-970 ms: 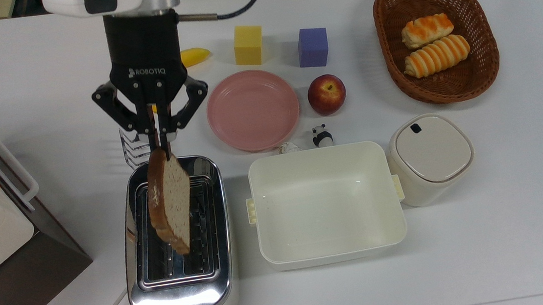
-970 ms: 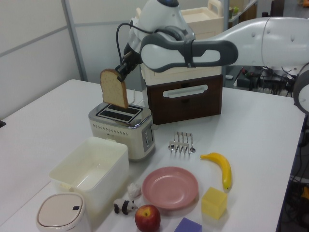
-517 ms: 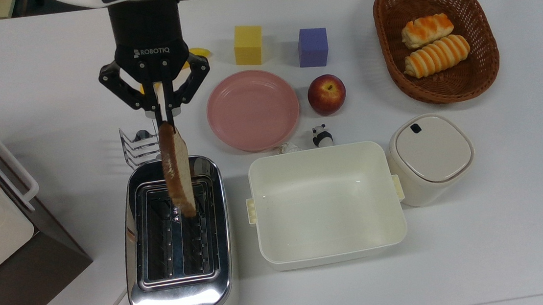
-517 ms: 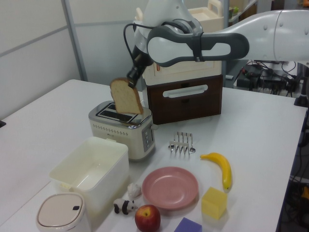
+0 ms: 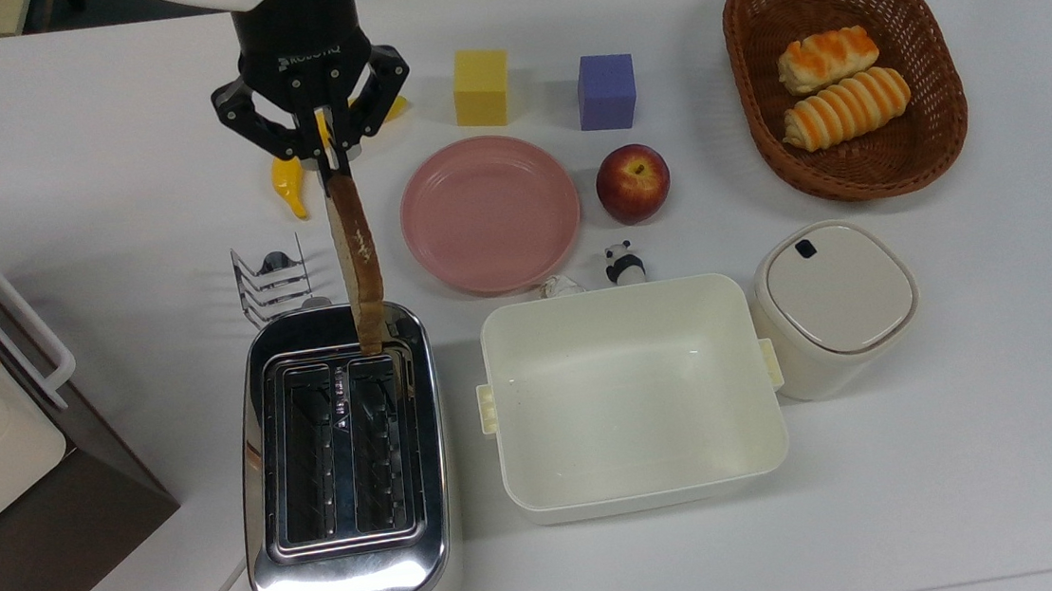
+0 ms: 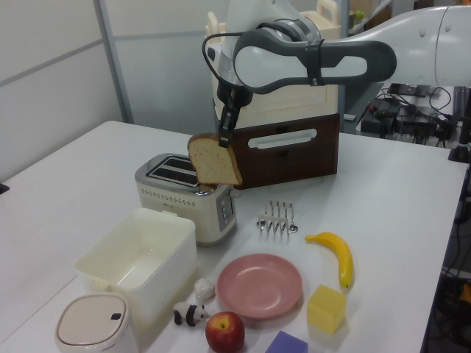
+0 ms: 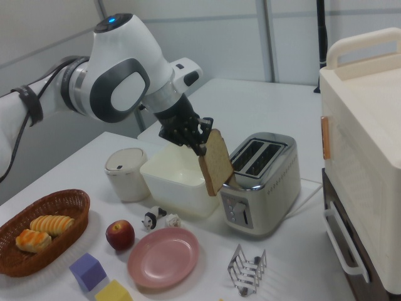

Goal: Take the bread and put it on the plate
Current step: 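Carry the toast over the pink plate and lower it flat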

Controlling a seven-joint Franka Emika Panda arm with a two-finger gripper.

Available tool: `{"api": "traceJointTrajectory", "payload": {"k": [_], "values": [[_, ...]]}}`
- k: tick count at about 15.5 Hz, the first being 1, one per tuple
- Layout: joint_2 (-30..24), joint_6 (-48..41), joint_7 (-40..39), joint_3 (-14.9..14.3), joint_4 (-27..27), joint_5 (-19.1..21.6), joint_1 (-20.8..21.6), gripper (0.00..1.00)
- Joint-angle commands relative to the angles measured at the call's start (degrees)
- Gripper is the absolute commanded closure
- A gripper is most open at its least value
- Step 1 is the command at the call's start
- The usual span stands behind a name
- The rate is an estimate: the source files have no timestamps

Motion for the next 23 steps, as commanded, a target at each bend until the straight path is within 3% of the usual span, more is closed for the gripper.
{"api": "traceJointTrajectory", "payload": {"k": [1,11,14,17,23], "values": [[-6.87,-1.13,-2.81,-0.17,-8.30,0.85,0.93,1.00],[-9.17,-9.74,-3.34,-0.09,-10.07,-0.20,4.26,1.00],[-8.99,-9.75,-2.29,-0.17,-14.45,-7.47,7.95,1.00],[-8.11,-9.31,3.67,-0.09,-17.09,-14.68,11.20,1.00],[-6.88,-9.22,7.64,-0.09,-19.56,-16.38,13.23,1.00]]}}
